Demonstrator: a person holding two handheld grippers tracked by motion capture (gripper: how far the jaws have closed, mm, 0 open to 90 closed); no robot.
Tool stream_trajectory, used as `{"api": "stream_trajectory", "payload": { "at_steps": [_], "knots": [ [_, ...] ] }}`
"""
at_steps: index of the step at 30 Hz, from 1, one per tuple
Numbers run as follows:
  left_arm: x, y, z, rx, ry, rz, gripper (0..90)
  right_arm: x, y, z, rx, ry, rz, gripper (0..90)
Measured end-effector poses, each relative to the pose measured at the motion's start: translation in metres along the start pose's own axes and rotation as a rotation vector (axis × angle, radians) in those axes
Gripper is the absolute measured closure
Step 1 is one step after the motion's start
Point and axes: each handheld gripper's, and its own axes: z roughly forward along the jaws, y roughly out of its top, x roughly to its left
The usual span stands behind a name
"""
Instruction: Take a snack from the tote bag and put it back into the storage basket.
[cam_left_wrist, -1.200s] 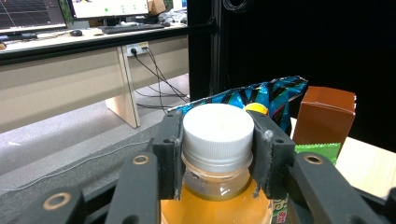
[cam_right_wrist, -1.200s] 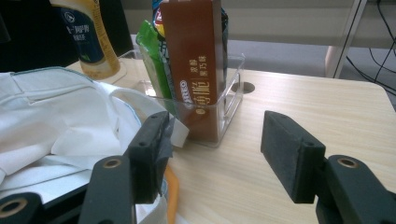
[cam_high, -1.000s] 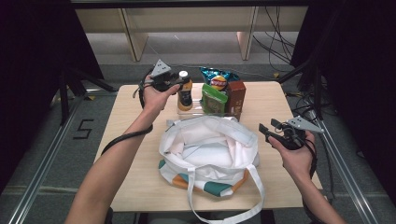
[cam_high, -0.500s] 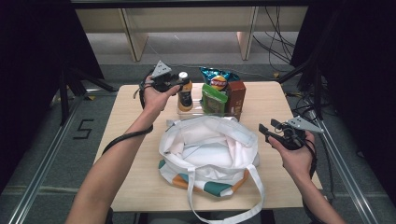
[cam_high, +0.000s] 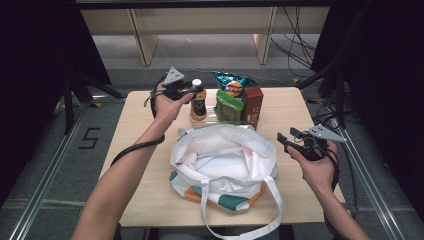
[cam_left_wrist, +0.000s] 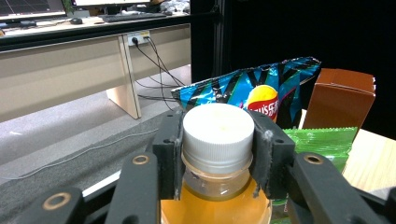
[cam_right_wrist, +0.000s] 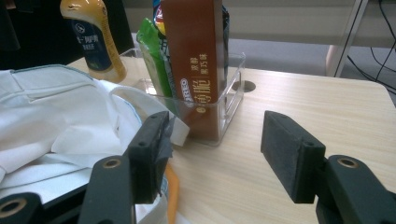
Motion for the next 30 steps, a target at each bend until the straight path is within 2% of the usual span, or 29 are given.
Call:
{"api": "stream_trajectory", "payload": {
  "at_steps": [8, 10, 15, 18, 19, 21, 29, 30],
  "knots": [
    [0.0, -0.004, 0.001, 0.009, -0.001, -0.006, 58.7, 0.0, 0.0, 0.0, 0.004, 0.005, -0.004, 42.9],
    [0.0, -0.005, 0.001, 0.01, -0.001, -0.007, 58.7, -0.001, -0.001, 0.001, 0.002, 0.009, -0.019, 42.9],
    [0.0, -0.006, 0.001, 0.012, -0.003, -0.008, 58.7, 0.001, -0.001, 0.001, 0.009, 0.01, -0.007, 42.9],
    [0.0, -0.007, 0.002, 0.015, -0.001, -0.007, 58.7, 0.0, -0.001, 0.001, 0.005, 0.005, -0.018, 42.9],
    [0.0, -0.008, 0.002, 0.016, 0.0, -0.006, 58.7, 0.001, -0.001, 0.001, 0.005, 0.003, -0.004, 42.9],
    [0.0, -0.009, 0.002, 0.017, -0.002, -0.005, 58.7, 0.0, -0.001, 0.001, 0.005, 0.001, -0.019, 42.9],
    [0.0, -0.014, 0.003, 0.03, -0.003, -0.011, 58.7, 0.003, -0.001, 0.001, 0.008, 0.008, 0.005, 42.8],
    [0.0, -0.016, 0.003, 0.032, -0.005, -0.01, 58.7, 0.001, -0.002, 0.002, 0.006, 0.007, -0.017, 42.8]
  ]
}}
